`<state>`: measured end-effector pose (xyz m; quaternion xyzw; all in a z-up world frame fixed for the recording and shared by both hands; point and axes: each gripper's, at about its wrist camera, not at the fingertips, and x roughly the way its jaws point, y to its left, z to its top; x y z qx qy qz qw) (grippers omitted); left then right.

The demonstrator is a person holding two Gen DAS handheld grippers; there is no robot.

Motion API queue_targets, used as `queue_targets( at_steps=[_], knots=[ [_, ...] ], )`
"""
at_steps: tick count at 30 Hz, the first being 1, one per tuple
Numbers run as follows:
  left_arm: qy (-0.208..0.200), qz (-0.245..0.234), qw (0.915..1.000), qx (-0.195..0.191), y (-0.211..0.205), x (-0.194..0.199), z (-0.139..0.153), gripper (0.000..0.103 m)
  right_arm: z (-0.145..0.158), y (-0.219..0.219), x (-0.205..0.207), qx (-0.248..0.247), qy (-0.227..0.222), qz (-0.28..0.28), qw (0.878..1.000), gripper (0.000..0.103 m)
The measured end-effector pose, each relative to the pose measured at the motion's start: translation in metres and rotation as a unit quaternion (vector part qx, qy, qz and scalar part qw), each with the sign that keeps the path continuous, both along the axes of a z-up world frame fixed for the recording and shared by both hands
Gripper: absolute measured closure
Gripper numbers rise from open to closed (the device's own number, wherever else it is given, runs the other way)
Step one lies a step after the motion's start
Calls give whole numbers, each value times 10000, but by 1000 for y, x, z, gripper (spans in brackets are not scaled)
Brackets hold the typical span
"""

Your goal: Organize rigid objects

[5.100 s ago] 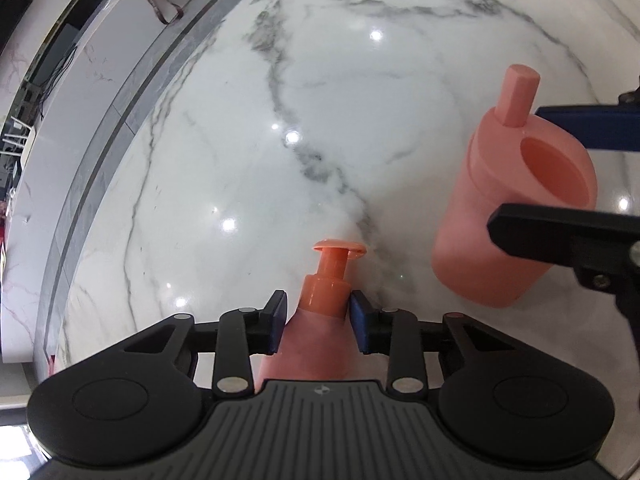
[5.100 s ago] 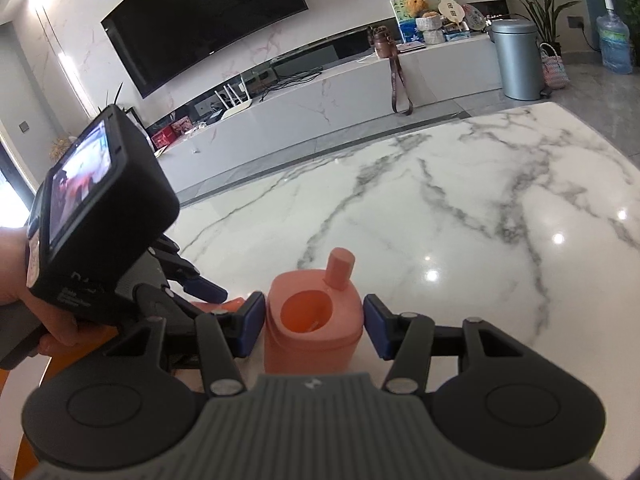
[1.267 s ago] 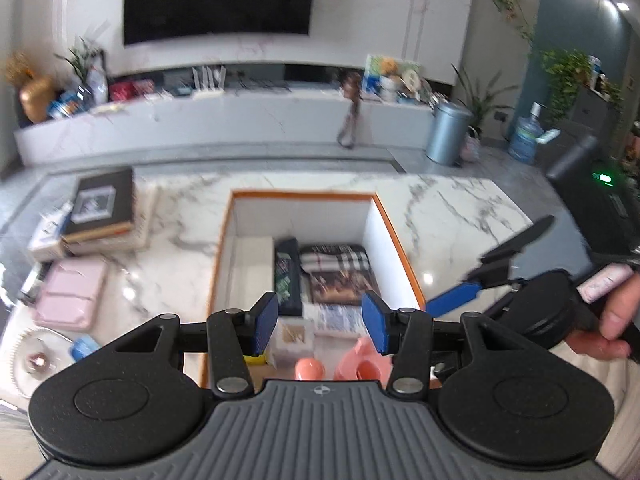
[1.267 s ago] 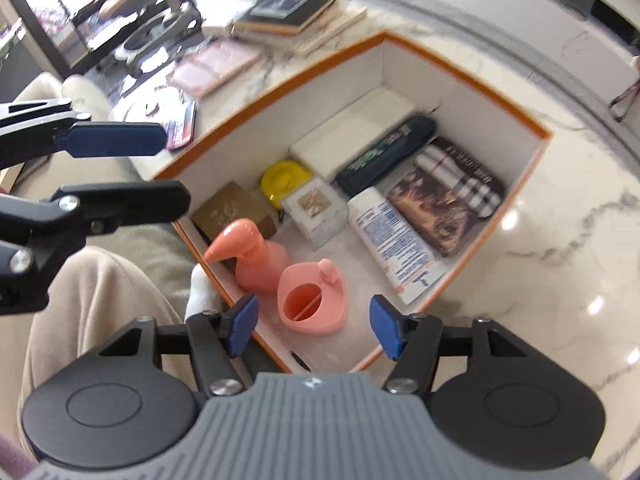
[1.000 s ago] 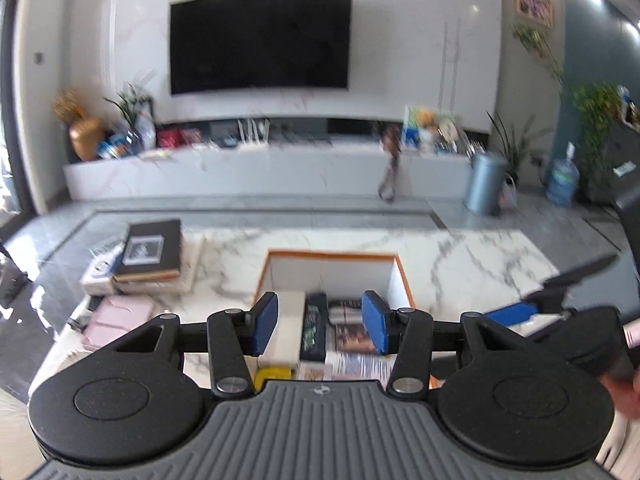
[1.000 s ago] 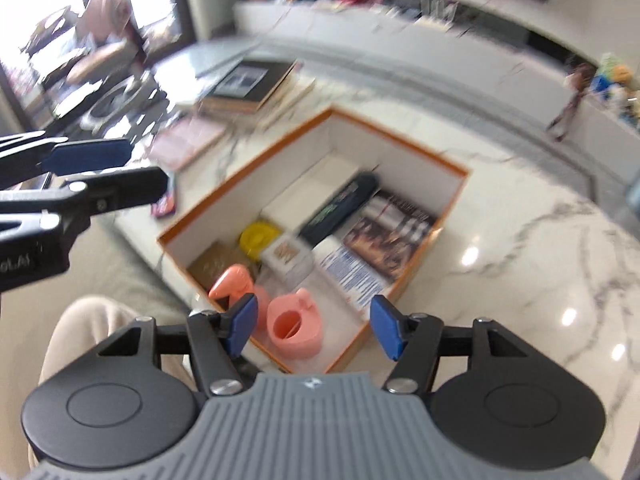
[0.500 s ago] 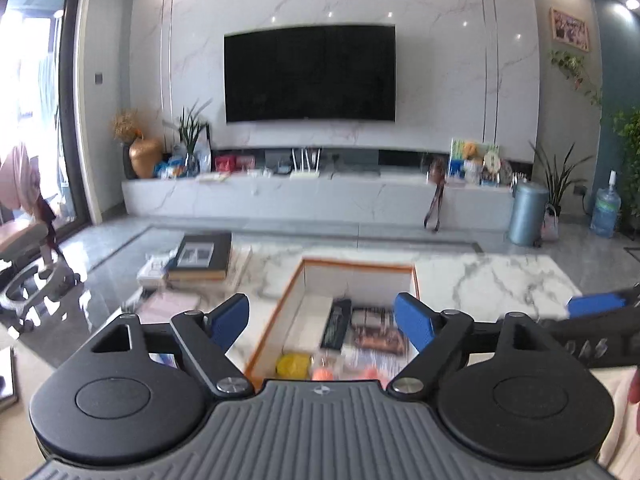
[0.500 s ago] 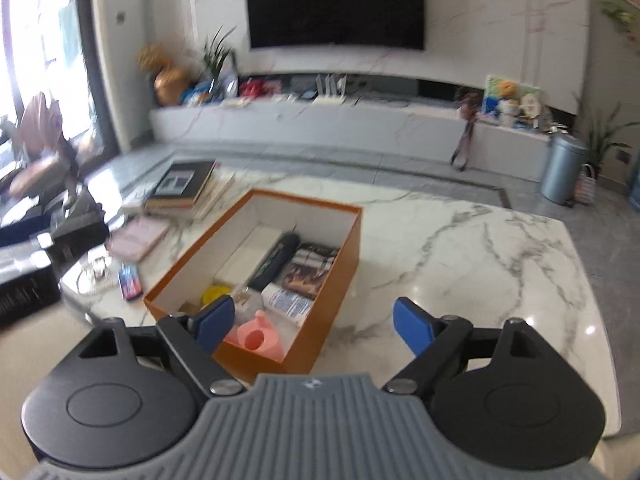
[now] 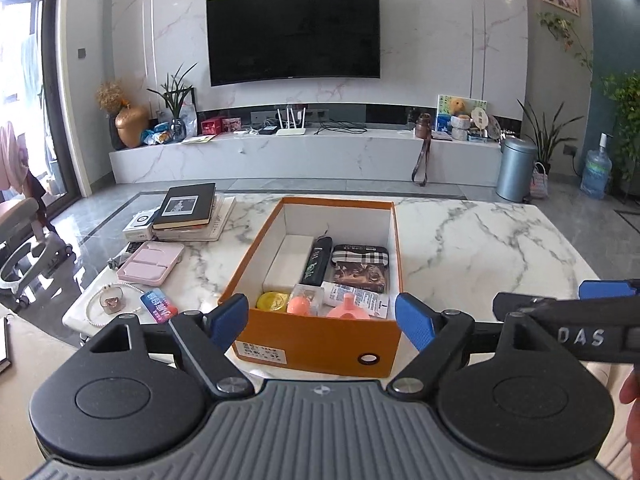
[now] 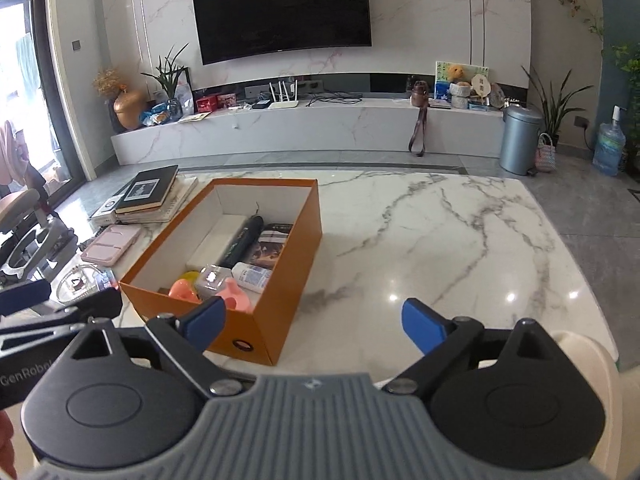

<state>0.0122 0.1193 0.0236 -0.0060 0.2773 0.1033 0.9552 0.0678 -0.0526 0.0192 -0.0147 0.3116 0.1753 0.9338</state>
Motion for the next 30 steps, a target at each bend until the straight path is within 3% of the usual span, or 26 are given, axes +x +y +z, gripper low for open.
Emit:
queue_targets(
  at_steps=[10,30],
  knots=[
    [241,-53,9997,-1,-6,5,-13,6,-15,-7,7,-43,268,-133,9995,8],
    [359,-34,9993,-76,-3,7,-17,6,-21,-3,9,-168,376,-90,9991,7]
  ],
)
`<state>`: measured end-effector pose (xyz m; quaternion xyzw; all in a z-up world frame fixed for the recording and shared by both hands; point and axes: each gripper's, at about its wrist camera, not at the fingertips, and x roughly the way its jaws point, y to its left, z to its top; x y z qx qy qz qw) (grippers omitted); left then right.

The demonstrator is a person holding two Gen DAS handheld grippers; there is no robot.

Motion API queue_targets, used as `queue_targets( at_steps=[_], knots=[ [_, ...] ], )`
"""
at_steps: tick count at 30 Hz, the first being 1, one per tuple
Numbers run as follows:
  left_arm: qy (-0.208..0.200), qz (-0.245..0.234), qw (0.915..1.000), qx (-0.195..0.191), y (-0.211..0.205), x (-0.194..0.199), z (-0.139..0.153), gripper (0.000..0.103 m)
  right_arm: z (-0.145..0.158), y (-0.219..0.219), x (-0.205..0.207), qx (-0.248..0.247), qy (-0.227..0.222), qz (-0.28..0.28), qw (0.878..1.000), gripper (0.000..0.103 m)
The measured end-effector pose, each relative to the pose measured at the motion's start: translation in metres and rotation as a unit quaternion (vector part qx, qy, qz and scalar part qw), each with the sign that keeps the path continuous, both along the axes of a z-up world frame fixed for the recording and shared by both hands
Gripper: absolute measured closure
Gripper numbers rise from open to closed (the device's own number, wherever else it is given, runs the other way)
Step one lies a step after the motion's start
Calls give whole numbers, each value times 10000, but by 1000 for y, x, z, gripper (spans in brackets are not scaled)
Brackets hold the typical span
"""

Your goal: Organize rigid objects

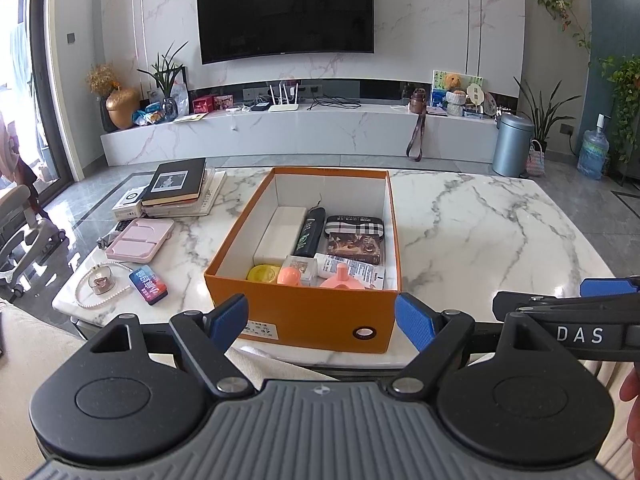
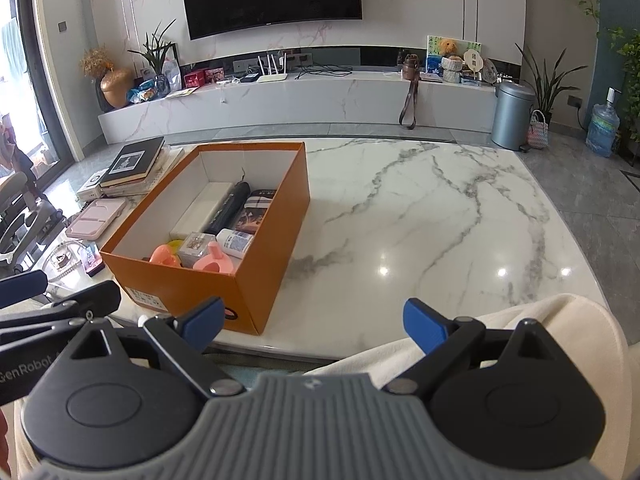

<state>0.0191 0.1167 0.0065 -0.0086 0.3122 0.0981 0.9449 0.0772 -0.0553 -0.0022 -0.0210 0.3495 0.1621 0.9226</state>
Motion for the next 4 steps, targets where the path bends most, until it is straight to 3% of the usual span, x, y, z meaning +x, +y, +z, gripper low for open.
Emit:
queue_targets(
  at_steps=[4],
  knots=[
    [-2,-6,10000,-2,1,0,0,6,0,0,-1,2,4,0,10000,7]
  ],
)
